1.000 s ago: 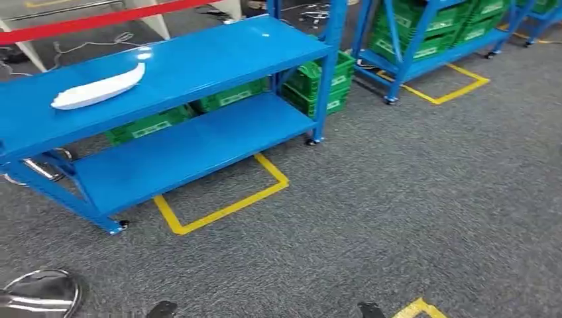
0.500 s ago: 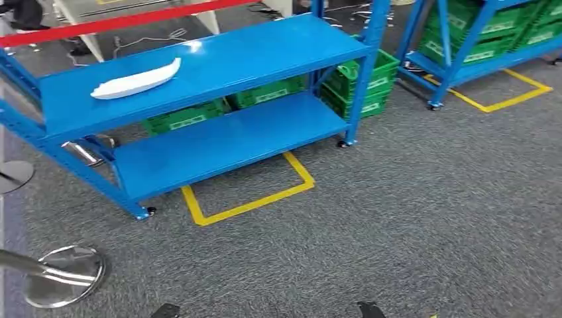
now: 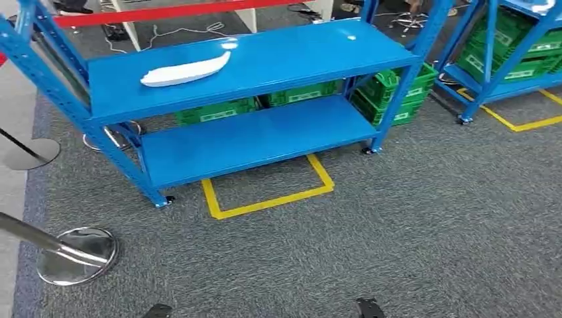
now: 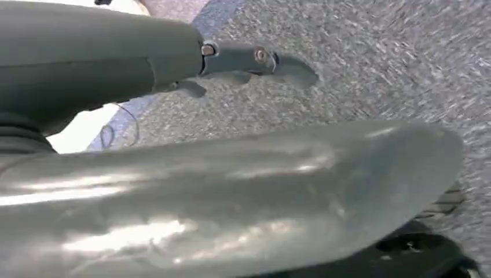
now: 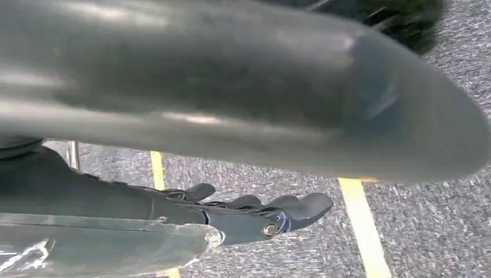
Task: Take the parts from the cabinet and place them on the table.
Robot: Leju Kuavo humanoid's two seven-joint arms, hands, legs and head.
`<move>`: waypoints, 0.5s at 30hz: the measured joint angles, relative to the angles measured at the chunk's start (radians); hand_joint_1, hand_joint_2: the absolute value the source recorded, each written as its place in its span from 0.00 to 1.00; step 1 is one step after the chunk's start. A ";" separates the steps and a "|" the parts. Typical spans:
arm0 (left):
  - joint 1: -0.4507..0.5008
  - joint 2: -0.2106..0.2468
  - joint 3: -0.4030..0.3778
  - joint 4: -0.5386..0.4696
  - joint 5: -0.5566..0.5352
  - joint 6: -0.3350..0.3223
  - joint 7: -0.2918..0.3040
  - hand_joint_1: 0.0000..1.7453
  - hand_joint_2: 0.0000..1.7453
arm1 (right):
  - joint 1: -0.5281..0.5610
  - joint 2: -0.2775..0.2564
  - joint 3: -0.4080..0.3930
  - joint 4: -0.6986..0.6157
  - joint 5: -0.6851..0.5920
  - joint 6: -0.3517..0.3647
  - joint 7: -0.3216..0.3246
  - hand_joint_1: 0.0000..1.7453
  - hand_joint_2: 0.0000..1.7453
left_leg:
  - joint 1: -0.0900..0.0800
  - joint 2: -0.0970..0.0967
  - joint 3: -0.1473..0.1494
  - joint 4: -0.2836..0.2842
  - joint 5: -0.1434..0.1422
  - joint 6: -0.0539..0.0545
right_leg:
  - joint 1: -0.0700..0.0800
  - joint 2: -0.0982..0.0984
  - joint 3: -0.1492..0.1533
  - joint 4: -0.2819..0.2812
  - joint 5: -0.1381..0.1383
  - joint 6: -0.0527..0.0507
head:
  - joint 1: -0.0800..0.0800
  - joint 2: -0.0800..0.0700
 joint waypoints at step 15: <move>0.001 0.001 0.000 0.000 0.000 -0.005 0.000 0.00 0.00 | 0.000 -0.001 -0.001 0.000 0.001 -0.001 0.013 0.00 0.00 | 0.001 -0.023 -0.002 0.009 0.002 0.024 | -0.009 0.017 0.106 -0.251 0.142 -0.023 | -0.002 0.000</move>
